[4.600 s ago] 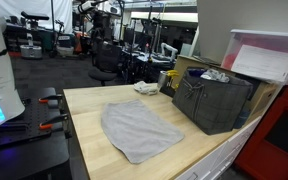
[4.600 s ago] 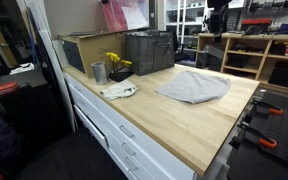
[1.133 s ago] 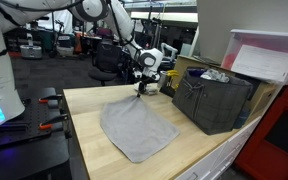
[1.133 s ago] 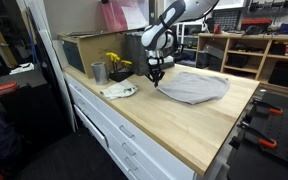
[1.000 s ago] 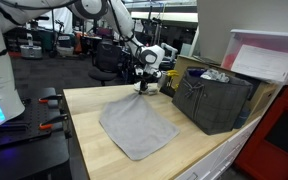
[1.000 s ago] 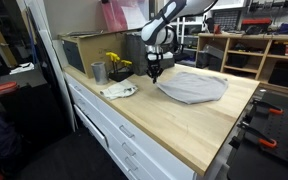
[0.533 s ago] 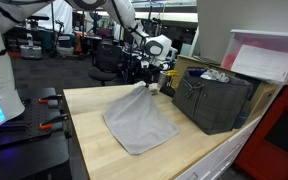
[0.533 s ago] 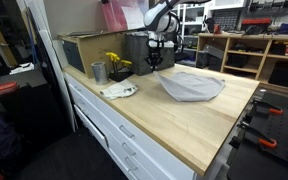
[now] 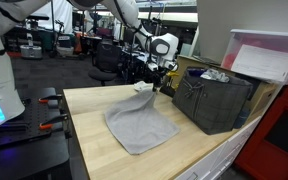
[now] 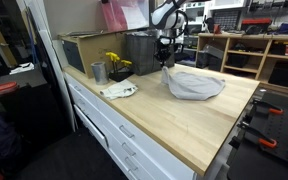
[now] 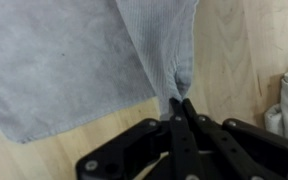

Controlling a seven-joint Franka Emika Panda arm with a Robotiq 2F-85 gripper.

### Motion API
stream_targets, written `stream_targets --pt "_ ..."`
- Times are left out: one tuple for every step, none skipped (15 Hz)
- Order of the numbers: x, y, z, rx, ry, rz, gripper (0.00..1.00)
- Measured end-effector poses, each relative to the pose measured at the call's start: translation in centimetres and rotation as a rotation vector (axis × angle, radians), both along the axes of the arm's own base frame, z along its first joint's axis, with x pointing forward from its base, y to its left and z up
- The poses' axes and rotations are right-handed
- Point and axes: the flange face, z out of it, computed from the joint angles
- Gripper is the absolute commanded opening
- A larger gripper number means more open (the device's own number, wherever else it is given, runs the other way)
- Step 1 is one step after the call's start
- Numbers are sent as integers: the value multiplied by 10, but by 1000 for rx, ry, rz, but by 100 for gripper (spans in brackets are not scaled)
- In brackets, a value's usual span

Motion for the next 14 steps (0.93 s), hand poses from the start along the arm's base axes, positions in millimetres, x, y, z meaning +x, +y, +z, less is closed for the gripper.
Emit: stream_targets --pt "-2 -8 0 -14 9 29 1" --pt "-5 -15 0 -29 21 55 1" --pt "-7 -22 -1 -42 33 78 1" --pt "-10 -29 -2 -57 48 99 1" --pt "-12 -36 -2 -72 61 116 1" --pt "-15 -43 -3 -91 73 127 1" --pt "-17 -51 -3 -111 84 133 1" --pt "-19 -58 -3 -135 94 136 1" --pt "-21 -66 -3 -161 103 139 1" --pt "-23 -73 -2 -187 111 142 1" --pt "-25 -80 -1 -216 120 145 1" --pt "-26 -86 0 -246 129 144 1" --pt "-28 -91 1 -277 138 143 1" --pt "-28 -95 3 -305 146 141 1"
